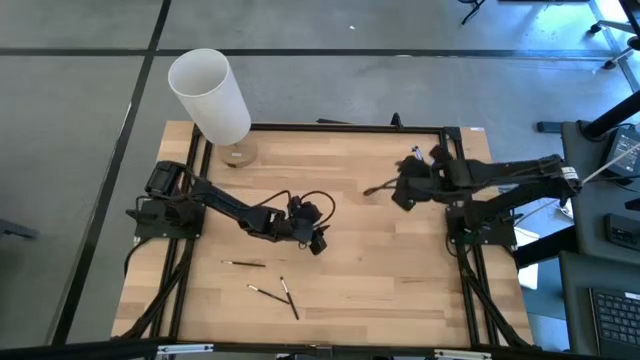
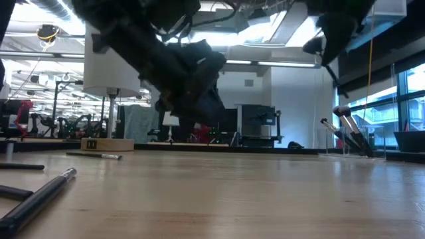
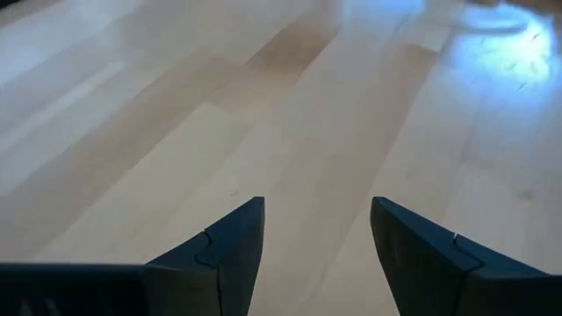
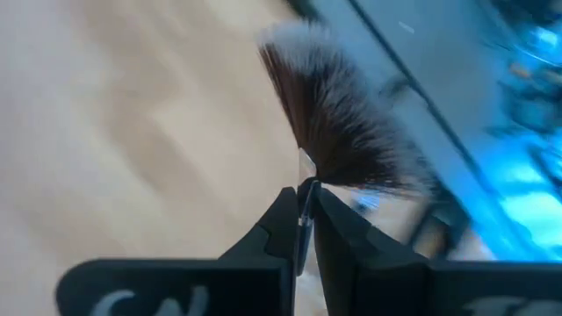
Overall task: Sort items
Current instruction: Put the highlighter brush into the bottom section of the transparent organizer
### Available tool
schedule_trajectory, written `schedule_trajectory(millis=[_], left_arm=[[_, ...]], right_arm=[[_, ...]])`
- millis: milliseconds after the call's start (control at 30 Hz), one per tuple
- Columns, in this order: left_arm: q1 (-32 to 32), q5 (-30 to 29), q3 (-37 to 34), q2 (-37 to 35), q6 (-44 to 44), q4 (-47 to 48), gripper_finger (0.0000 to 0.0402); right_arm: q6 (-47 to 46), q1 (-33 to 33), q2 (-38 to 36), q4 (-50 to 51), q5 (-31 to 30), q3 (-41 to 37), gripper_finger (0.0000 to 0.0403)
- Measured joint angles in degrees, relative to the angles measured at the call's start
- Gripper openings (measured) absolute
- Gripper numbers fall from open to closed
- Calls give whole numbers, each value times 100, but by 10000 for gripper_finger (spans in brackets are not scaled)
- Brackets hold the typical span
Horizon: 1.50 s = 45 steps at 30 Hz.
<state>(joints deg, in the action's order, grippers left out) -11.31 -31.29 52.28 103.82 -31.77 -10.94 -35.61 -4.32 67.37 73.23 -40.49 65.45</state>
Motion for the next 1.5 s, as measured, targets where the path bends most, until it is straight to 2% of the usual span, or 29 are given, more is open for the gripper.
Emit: schedule_trajectory(millis=[167, 467, 633, 733, 1000, 1367, 1500], left_arm=[[20, 224, -71, 158, 43, -173, 203], [-35, 285, -67, 117, 247, -168, 203], [-64, 310, -67, 117, 253, -159, 203], [-59, 308, -67, 117, 252, -158, 203], [-59, 308, -65, 117, 251, -160, 203], [-59, 311, -63, 117, 251, -162, 203], [-61, 495, -63, 117, 251, -162, 203]], right_arm=[[-307, 482, 0, 499, -430, -50, 28], [-460, 806, -89, 186, -531, -998, 28], [-602, 806, -584, -343, -662, -1720, 28], [-350, 809, -1039, -831, -691, -2054, 28], [-342, 806, -1681, -1029, -754, -2086, 28], [-333, 806, -1681, -1033, -796, -2116, 45], [-435, 799, -1879, -1061, -797, -2175, 46]])
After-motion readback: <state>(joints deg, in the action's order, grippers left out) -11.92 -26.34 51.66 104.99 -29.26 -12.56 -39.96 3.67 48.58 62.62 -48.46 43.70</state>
